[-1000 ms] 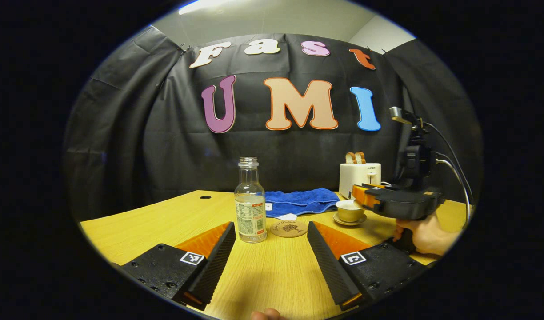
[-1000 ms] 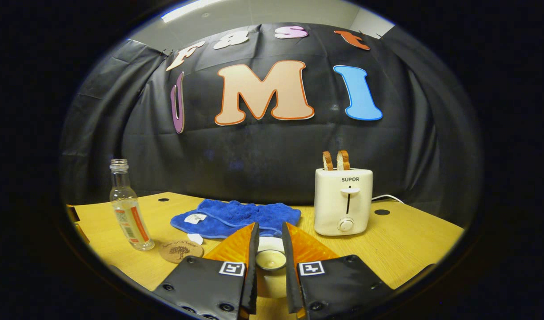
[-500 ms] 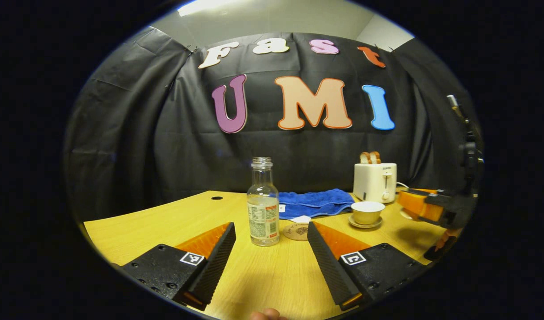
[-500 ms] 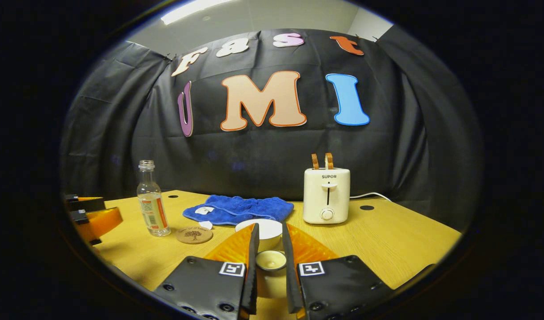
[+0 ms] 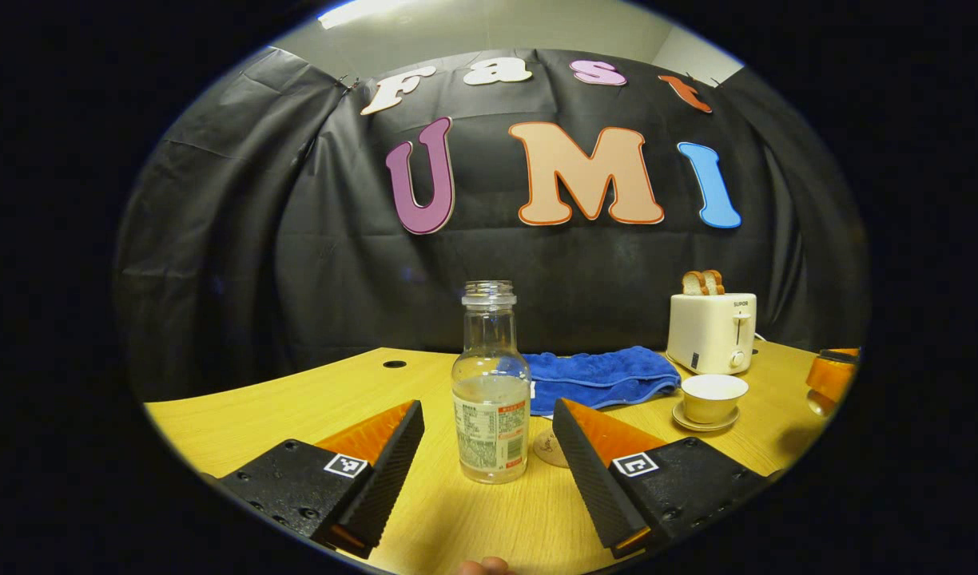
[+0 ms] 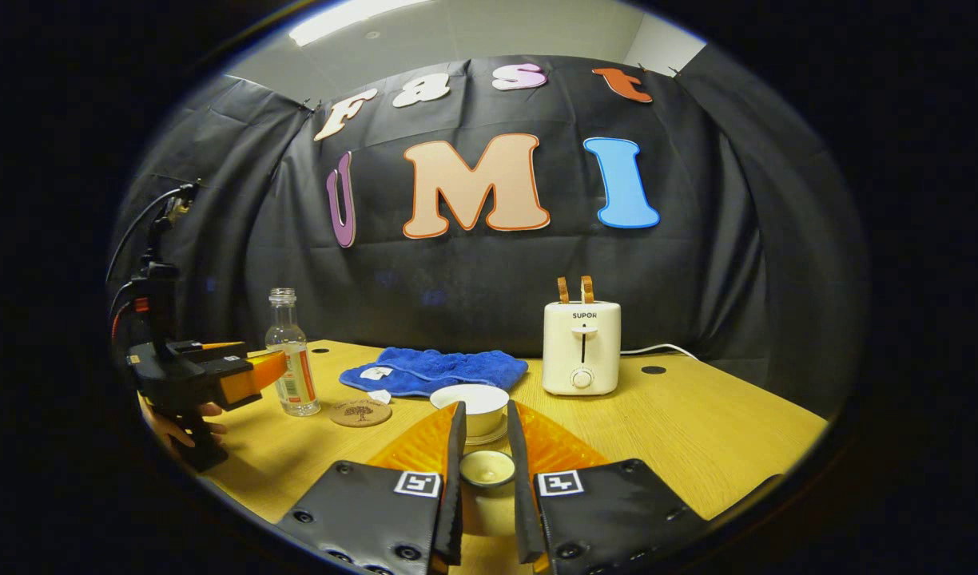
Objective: Open the teacup lid with one hand, grasp the water bottle and pour water into the teacup with the other hand; after pouring, place the water bottle on the coaster and then close the teacup lid.
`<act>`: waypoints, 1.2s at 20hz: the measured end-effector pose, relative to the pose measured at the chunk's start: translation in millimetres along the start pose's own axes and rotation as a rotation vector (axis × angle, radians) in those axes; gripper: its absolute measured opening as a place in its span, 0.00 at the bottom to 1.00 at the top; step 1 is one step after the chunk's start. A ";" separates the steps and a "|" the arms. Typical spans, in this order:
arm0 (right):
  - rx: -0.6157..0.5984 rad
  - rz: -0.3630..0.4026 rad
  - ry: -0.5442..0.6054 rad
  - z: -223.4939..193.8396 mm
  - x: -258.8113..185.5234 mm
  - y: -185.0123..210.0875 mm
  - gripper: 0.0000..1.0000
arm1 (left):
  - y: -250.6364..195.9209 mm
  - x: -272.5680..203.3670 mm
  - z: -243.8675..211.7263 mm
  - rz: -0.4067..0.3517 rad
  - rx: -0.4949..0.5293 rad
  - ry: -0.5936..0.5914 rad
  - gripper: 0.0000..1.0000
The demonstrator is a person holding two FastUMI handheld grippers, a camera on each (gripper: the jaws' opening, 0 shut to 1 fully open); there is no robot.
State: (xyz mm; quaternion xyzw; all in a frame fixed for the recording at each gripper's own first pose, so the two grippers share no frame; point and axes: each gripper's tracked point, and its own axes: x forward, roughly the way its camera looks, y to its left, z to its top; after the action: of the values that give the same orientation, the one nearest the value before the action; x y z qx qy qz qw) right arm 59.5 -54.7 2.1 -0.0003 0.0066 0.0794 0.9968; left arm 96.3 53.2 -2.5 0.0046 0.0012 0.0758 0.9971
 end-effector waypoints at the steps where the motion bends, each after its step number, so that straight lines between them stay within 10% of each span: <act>1: 0.000 -0.002 0.001 0.1 0.1 -0.7 0.29 | 0.3 4.8 0.4 -0.002 -0.001 -0.001 0.95; 14: -0.001 -0.002 -0.001 0.4 -0.7 0.4 0.30 | -2.5 67.3 -1.7 -0.041 -0.001 0.000 0.95; 17: -0.001 -0.002 -0.001 0.7 -0.9 0.3 0.30 | -3.1 75.2 -0.9 -0.043 -0.002 0.002 0.74; 24: 0.001 -0.002 0.002 -0.2 -1.6 0.3 0.29 | -14.0 78.6 -3.4 -0.082 0.026 0.017 0.69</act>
State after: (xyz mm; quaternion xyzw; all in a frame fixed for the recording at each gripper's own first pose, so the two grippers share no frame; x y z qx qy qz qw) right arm 57.8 -54.7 1.9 0.0001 0.0078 0.0783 0.9969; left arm 176.2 51.3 -6.1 0.0170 0.0107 0.0349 0.9992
